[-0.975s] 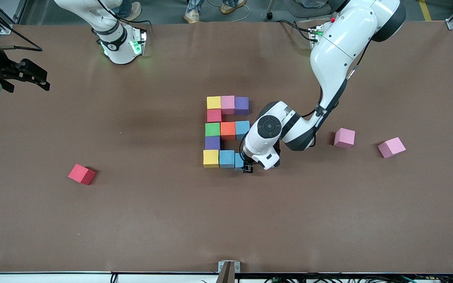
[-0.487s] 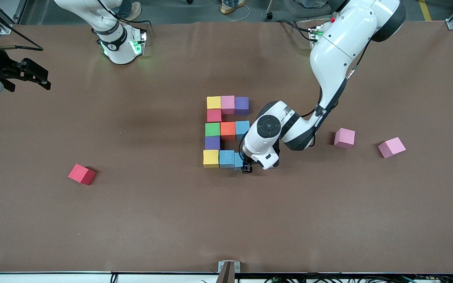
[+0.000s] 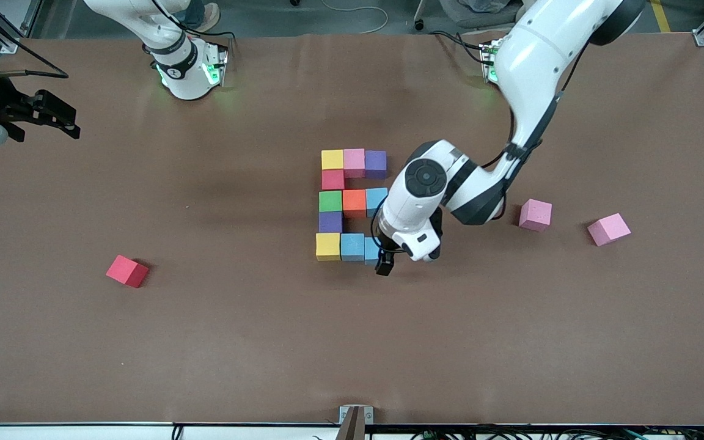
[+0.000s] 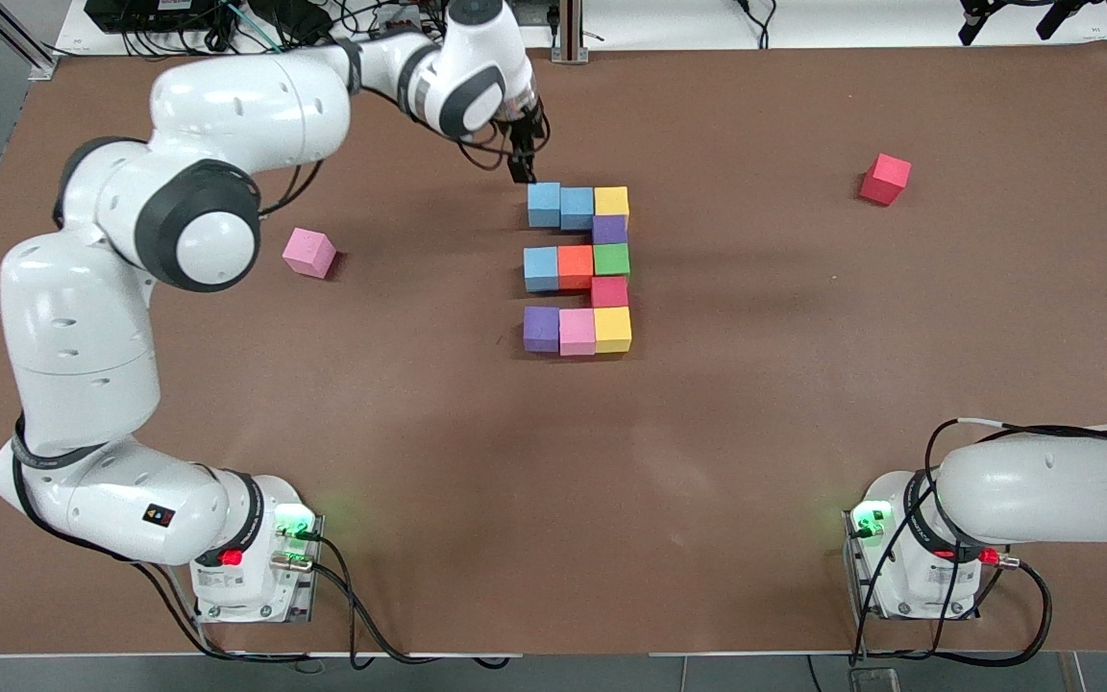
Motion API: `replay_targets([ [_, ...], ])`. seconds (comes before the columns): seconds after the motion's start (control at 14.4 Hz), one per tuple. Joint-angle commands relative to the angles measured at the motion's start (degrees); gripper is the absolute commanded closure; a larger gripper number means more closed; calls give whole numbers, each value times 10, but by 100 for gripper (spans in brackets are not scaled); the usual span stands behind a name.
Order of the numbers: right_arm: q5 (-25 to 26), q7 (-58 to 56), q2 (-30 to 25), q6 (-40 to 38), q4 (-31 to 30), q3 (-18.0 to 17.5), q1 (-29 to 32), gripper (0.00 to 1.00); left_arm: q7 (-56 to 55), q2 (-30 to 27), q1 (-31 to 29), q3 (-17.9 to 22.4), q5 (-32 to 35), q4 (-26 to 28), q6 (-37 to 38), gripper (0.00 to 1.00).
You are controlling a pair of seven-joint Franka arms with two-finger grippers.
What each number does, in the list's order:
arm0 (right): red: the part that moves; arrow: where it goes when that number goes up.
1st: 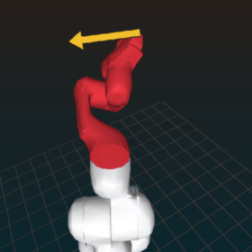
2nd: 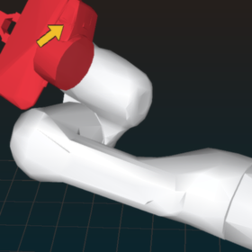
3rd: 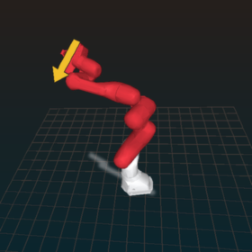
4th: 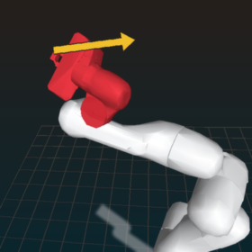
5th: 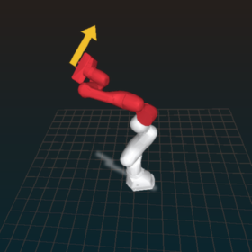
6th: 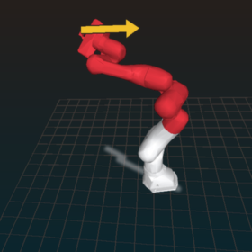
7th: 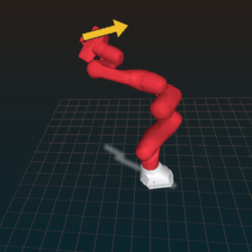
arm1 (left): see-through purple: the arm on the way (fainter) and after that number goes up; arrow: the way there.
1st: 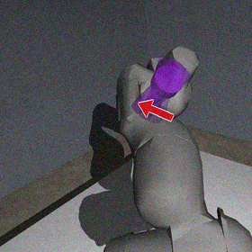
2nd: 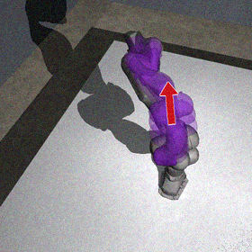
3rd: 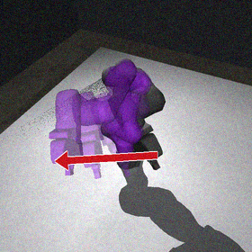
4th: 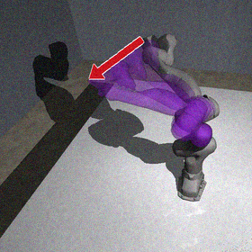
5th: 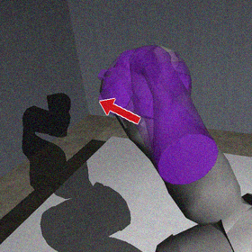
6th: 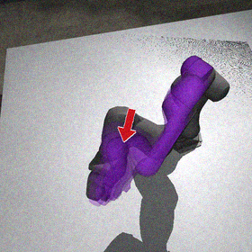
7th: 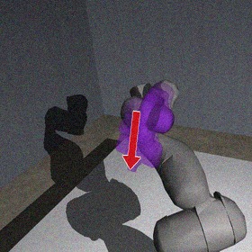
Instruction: Arrange 11 blocks into digit 3
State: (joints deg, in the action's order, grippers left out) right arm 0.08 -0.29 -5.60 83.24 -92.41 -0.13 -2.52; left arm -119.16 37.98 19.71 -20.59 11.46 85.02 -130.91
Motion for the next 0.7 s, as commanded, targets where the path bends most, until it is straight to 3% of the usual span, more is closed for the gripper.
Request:
replay_targets([
  [0.0,6,1,-11,-5,-1,1,-3,0,120,-70,-32,-2,1,10,68,0],
  [0.63,5,1,-10,-6,-1,1,-5,0,672,-175,-165,4,8,-1,298,0],
])
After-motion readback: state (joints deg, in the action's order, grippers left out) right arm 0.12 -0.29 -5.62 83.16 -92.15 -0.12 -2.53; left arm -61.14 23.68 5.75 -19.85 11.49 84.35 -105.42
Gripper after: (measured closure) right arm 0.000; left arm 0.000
